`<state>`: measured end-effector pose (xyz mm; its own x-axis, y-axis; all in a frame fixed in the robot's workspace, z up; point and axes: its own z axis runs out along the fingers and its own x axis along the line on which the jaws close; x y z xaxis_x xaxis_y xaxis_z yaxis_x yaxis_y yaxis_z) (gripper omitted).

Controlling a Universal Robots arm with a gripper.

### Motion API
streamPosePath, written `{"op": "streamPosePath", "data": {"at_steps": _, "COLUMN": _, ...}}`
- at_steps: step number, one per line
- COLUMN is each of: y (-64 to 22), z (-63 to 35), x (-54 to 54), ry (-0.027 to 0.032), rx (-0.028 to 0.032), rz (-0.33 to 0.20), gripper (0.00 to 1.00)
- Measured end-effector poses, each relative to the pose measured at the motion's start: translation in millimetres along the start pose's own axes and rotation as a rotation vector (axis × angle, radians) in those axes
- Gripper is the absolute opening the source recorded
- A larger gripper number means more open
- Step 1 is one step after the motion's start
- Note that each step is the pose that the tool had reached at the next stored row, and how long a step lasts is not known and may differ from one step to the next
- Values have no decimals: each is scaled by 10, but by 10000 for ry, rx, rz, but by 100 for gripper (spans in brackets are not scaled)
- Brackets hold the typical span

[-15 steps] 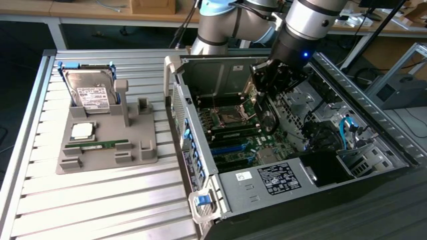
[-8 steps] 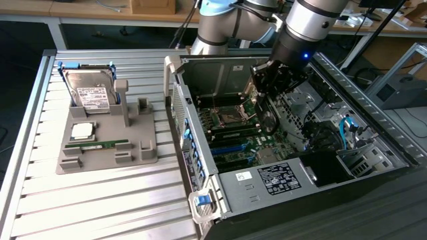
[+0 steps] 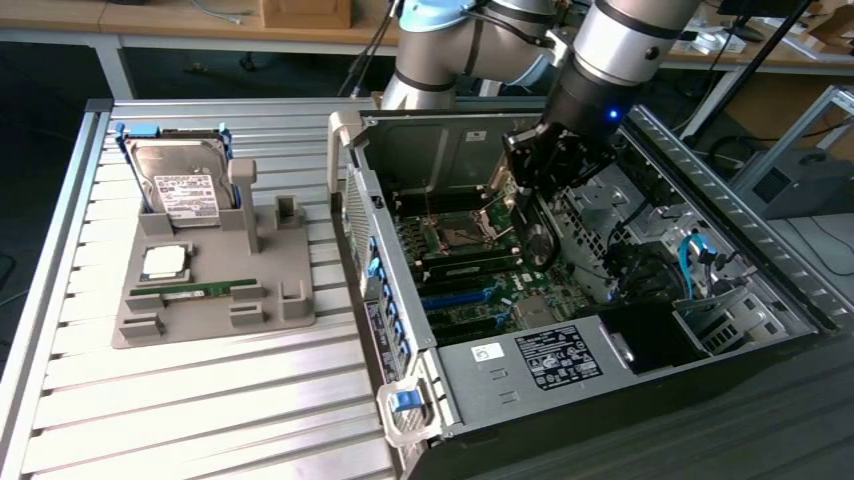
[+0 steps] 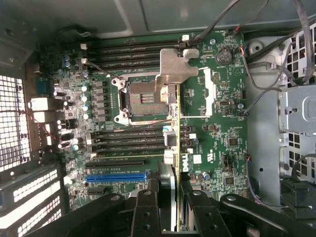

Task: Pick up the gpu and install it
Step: 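Pick up the gpu and move the gpu toward the slot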

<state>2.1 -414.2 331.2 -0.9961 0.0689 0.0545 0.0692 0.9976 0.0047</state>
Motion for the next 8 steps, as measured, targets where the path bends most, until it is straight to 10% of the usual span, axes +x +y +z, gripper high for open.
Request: {"op": "streamPosePath", "data": {"at_steps": 8, "y": 2, "z": 29, "x": -29, "ry": 0, "rx": -2, "rz": -1, "gripper": 27}}
